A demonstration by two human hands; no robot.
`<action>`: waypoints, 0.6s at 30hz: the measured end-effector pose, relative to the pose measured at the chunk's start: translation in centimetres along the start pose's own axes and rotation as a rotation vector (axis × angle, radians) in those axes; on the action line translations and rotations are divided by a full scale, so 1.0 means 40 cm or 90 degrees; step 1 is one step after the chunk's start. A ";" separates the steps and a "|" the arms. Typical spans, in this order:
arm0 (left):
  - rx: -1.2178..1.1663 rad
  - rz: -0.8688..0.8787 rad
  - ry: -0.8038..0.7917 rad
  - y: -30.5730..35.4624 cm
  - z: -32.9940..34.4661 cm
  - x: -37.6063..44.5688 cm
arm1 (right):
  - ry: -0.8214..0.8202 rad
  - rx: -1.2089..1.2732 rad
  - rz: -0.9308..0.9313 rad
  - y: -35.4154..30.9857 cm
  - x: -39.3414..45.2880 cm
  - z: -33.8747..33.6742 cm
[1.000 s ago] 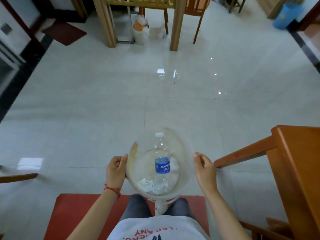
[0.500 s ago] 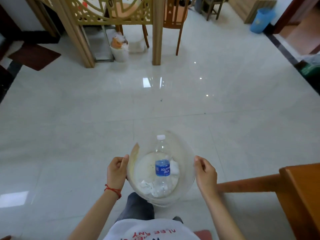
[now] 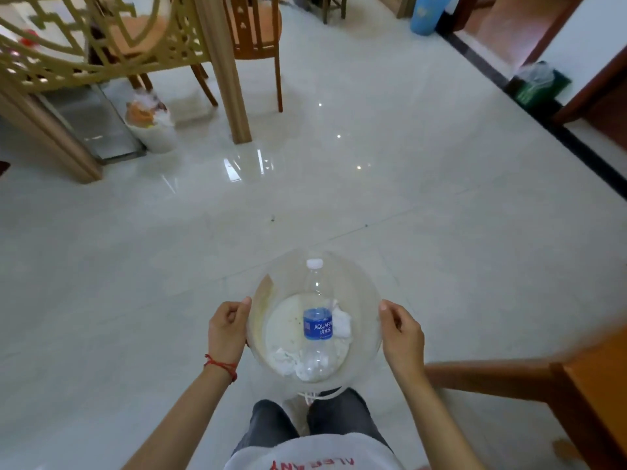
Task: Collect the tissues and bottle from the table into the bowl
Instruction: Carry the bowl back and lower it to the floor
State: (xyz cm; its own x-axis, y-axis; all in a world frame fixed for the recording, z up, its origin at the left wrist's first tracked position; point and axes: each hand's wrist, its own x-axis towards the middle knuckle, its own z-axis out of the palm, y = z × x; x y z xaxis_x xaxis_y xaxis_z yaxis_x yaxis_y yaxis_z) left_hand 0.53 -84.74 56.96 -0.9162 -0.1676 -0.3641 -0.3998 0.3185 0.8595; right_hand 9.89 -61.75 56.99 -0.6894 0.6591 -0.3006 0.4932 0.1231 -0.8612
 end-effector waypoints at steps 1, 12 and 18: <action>0.002 0.002 -0.010 0.019 0.024 0.024 | 0.010 0.003 0.004 -0.005 0.027 -0.004; 0.053 0.072 -0.158 0.254 0.381 0.226 | 0.170 0.098 0.087 -0.033 0.319 -0.137; 0.108 0.135 -0.275 0.364 0.592 0.259 | 0.298 0.138 0.144 -0.007 0.395 -0.230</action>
State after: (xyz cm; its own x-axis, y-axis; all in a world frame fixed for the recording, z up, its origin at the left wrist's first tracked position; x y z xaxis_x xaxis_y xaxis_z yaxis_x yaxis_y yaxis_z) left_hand -15.45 -59.73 57.20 -0.8912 0.3070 -0.3339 -0.1702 0.4561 0.8735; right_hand 3.75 -44.54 56.24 -0.2460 0.9164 -0.3159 0.4473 -0.1818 -0.8757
